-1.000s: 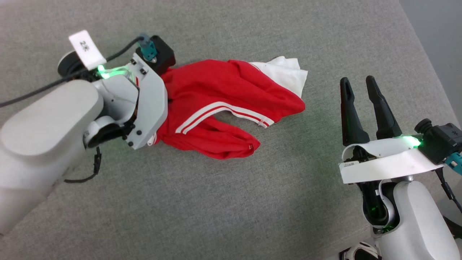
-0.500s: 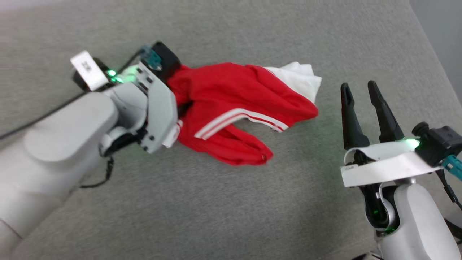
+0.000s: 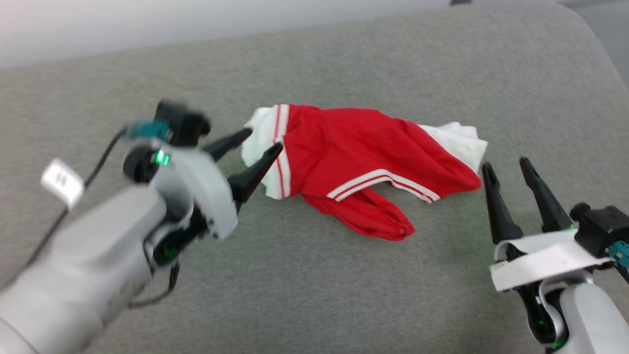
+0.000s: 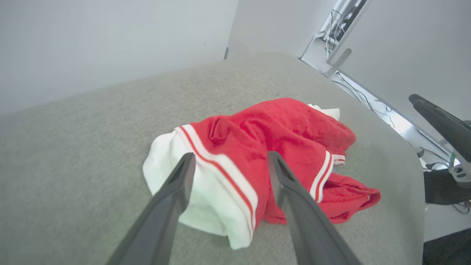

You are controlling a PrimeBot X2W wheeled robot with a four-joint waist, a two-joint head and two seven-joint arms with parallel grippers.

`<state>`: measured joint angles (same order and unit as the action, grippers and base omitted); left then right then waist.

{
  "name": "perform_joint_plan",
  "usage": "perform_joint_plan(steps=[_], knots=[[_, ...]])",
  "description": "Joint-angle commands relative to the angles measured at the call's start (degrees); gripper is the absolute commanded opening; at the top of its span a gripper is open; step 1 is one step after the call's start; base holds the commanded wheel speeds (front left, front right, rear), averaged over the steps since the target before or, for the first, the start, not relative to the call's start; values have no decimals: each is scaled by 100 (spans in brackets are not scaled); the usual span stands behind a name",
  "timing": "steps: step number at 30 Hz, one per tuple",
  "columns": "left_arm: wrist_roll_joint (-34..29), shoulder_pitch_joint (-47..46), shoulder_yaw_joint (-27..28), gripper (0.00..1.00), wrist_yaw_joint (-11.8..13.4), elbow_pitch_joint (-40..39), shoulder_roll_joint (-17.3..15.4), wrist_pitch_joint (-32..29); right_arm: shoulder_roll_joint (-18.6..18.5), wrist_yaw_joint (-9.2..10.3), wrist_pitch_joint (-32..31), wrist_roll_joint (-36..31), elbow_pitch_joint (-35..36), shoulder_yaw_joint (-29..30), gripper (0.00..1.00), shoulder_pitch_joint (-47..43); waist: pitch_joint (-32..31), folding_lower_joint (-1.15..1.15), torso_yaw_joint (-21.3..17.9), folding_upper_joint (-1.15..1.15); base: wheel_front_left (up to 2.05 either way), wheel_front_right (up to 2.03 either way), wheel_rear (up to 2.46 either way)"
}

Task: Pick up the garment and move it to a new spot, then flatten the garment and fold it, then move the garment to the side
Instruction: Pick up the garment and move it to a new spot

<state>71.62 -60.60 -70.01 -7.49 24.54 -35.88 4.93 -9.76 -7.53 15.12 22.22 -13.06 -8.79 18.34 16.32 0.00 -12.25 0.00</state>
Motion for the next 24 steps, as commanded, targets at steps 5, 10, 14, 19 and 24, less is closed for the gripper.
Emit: perform_joint_plan(steps=[5,10,14,19,24], knots=[[311,1083,203,100,8,518,148,914,-291,8,3,-54,-172,122,100,-315,-519,0,682,0,0,0,0],[29,1770,865,100,7,930,461,1031,-504,8,4,-15,-223,305,100,-522,-595,0,1024,0,0,0,0],[-599,2535,1989,100,8,962,745,1018,-608,8,3,-9,-238,437,100,-739,-714,0,1269,0,0,0,0],[-1372,3358,3195,100,7,741,1028,1019,-659,8,3,-15,-234,497,100,-937,-849,0,1385,0,0,0,0],[-2415,4264,4303,100,25,445,1254,1020,-638,8,4,-21,-239,556,100,-1111,-1068,0,1405,0,0,0,0]])
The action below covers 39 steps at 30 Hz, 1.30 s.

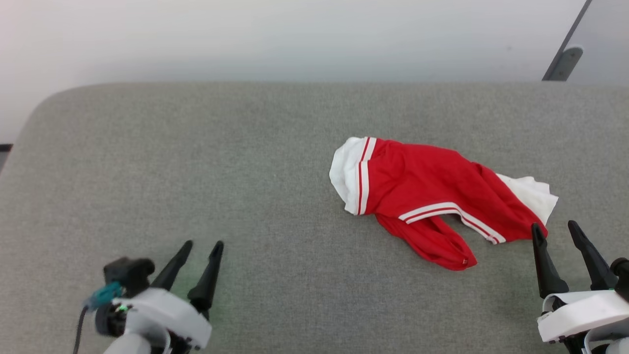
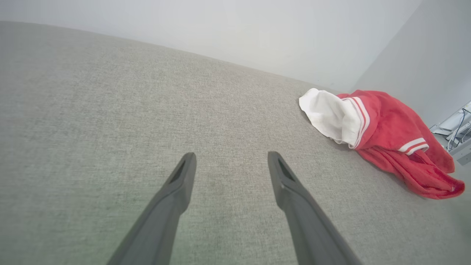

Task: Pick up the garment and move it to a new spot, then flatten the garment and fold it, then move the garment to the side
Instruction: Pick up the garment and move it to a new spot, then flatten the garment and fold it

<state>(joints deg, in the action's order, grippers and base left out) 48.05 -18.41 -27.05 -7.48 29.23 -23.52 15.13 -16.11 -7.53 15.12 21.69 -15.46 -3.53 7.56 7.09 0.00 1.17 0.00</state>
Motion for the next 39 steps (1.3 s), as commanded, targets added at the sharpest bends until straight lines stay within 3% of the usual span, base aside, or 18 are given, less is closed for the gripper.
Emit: perform_joint_plan(steps=[1,11,18,26,39], knots=[[-252,179,185,100,25,-86,34,0,6,8,3,22,6,36,100,-63,-185,0,48,0,0,0,0],[-2074,1337,1905,100,251,-1459,599,0,111,8,4,-79,184,124,100,-234,-453,0,-164,0,0,0,0],[-2969,1823,2336,100,131,-2022,950,0,167,8,3,-149,436,218,100,-252,-510,0,-229,0,0,0,0],[-3216,1877,2473,100,42,-1924,1178,1,283,8,3,-207,478,254,100,-300,-449,0,-250,0,0,0,0],[-3275,1821,2574,100,-15,-1933,1278,1,300,8,3,-204,469,237,100,-223,-415,0,-235,0,0,0,0]])
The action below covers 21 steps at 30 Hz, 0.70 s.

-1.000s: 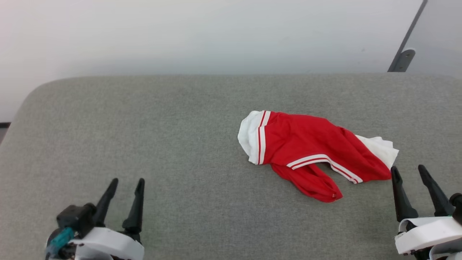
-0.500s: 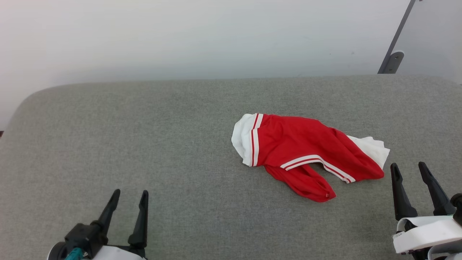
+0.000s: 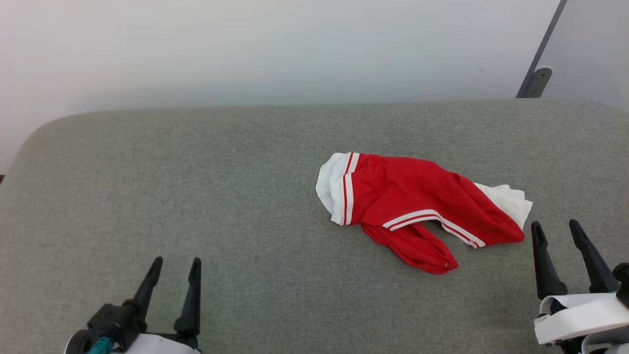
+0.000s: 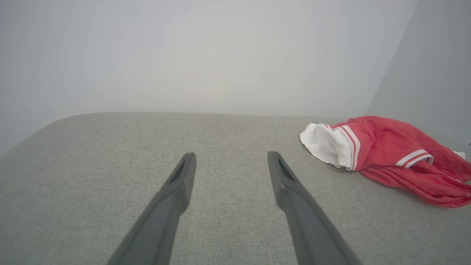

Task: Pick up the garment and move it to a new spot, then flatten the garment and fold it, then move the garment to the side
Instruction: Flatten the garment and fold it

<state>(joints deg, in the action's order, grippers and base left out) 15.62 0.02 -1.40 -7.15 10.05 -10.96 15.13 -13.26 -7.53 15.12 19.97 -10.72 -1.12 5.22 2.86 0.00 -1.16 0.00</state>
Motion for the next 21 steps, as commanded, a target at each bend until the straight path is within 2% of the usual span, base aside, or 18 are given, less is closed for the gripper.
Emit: perform_joint_plan(steps=[1,6,9,12,15,21], knots=[[-24,-15,-1,100,-49,-22,25,1,15,8,3,-29,-12,-8,100,13,14,0,-4,0,0,0,0],[33,-15,-38,100,-37,-49,61,1,-134,8,-21,43,-149,-79,100,129,121,0,-27,0,0,0,0],[38,-134,-90,100,-38,-69,111,1,-473,8,-302,158,-316,-189,100,438,305,0,-11,0,0,0,0],[31,-275,-154,100,-38,-71,175,1,-926,8,-981,409,-534,-490,100,923,580,0,43,0,0,0,0],[18,-473,-265,100,-38,-25,255,1,-1620,8,-1754,677,-751,-898,100,1559,896,0,136,0,0,0,0],[44,-869,-529,100,-39,112,395,1,-2641,8,-3380,1958,-1141,-1851,100,2771,1471,0,449,0,0,0,0]])
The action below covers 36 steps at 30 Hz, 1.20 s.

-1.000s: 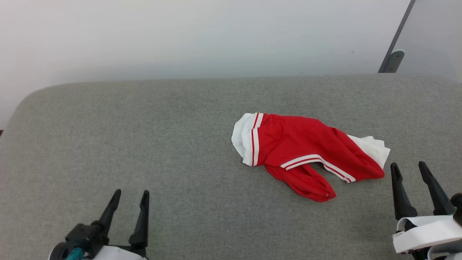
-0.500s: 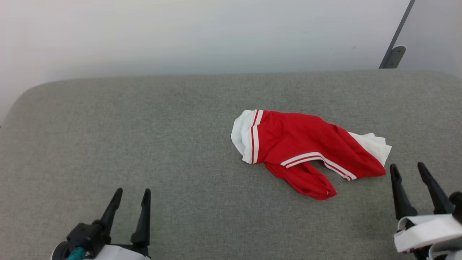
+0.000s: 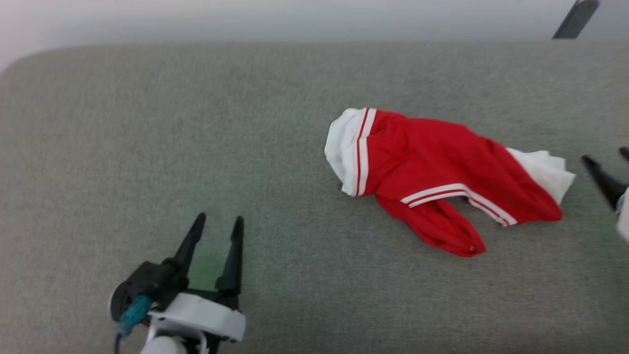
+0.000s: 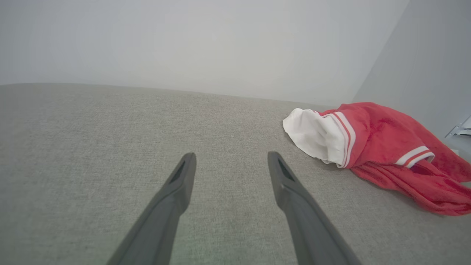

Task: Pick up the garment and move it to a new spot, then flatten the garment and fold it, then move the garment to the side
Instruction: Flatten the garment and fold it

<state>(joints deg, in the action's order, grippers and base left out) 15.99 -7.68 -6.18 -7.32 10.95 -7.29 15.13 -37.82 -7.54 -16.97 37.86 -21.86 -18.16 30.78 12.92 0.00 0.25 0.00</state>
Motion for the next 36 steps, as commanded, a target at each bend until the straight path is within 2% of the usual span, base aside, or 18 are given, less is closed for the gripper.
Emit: perform_joint_plan(steps=[1,4,8,12,17,18,19,20,21,28,36], knots=[[13,-160,-106,100,-21,44,50,1,-316,9,-412,417,-71,-371,100,360,539,0,365,0,0,0,0],[34,-337,-228,100,-21,100,73,1,-706,10,-957,1031,-219,-902,100,809,748,0,529,0,0,0,0],[64,-501,-368,100,-21,179,116,1,-1038,9,-1360,1425,-527,-1503,100,1195,920,0,743,0,0,0,0],[99,-554,-370,100,-21,197,138,1,-1130,10,-1358,1710,-770,-1887,100,1489,1027,0,829,0,0,0,0],[102,-559,-331,100,-21,216,133,1,-1077,10,-1338,1958,-1038,-2359,100,1582,1083,0,790,0,0,0,0],[101,-573,-325,100,-22,221,132,1,-1070,10,-1327,2017,-1057,-2438,91,1595,1085,0,770,0,0,0,0],[100,-590,-325,100,-22,224,125,1,-1076,10,-1300,2072,-1064,-2519,38,1604,1087,0,743,0,0,0,0],[102,-608,-323,100,-22,225,118,1,-1086,10,-1267,2096,-1067,-2609,5,1623,1084,0,711,0,0,0,0],[107,-619,-327,100,-22,228,108,1,-1103,10,-1236,2132,-1073,-2671,0,1643,1078,0,676,0,0,0,0],[129,-653,-330,100,-22,243,33,1,-1357,13,-809,2423,-1019,-2846,0,1787,1029,0,441,0,0,0,0],[152,-651,-323,100,-22,197,-34,1,-1713,10,616,2613,-1390,-2425,0,1798,1003,0,233,0,0,0,0]])
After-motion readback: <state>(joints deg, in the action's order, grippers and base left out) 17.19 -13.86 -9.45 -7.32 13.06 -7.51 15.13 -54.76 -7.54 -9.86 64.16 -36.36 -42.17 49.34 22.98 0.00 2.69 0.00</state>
